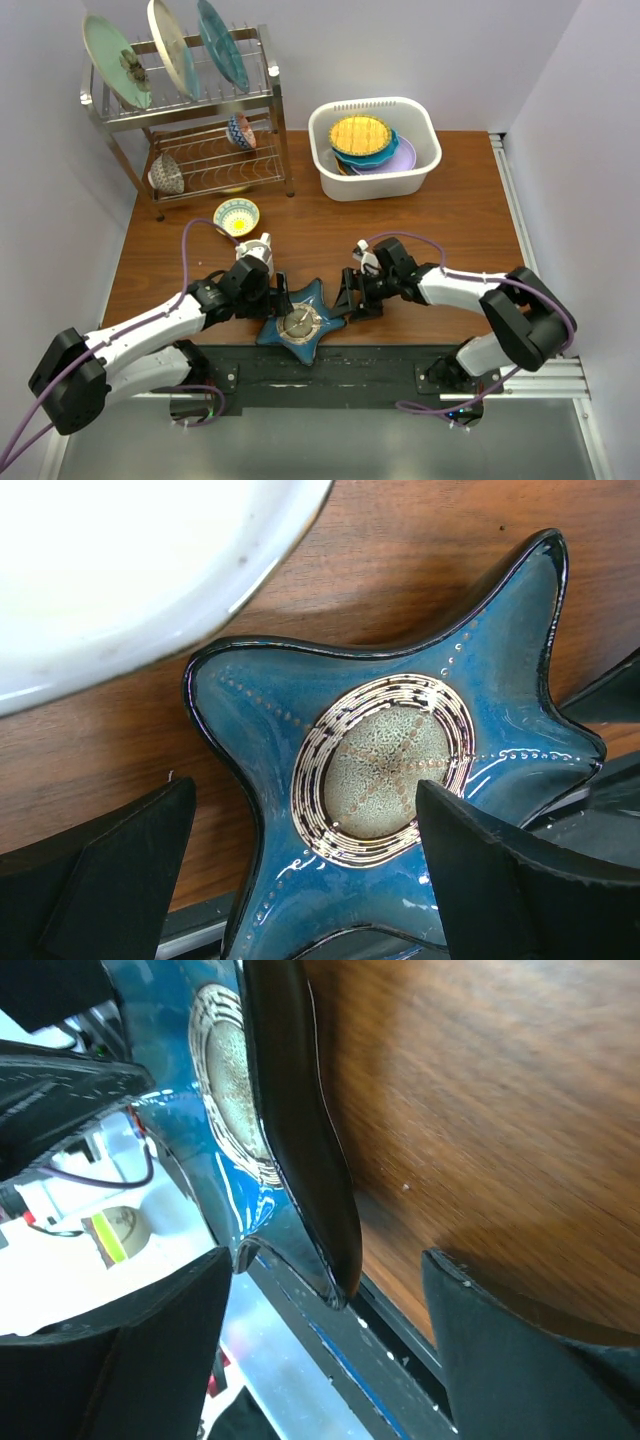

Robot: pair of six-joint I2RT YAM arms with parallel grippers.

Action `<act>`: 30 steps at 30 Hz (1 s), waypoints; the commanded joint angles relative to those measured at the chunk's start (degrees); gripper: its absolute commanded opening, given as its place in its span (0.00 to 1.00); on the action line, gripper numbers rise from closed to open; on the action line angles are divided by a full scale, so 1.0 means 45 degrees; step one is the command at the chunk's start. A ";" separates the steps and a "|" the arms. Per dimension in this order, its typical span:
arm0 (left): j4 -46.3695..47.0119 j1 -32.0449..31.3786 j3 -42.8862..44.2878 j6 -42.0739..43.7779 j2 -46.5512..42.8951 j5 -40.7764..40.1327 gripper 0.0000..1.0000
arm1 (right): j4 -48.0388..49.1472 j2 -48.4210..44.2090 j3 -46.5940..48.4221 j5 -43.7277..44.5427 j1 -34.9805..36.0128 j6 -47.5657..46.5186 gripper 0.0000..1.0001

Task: Place the plates into the plastic bin on the countertop
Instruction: Pick up the plate from the corner of the board.

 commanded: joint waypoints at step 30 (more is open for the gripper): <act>0.0339 -0.0058 -0.0150 0.0118 -0.0588 0.0020 0.95 | 0.1779 0.2156 0.0230 0.0816 0.1051 0.1028 0.04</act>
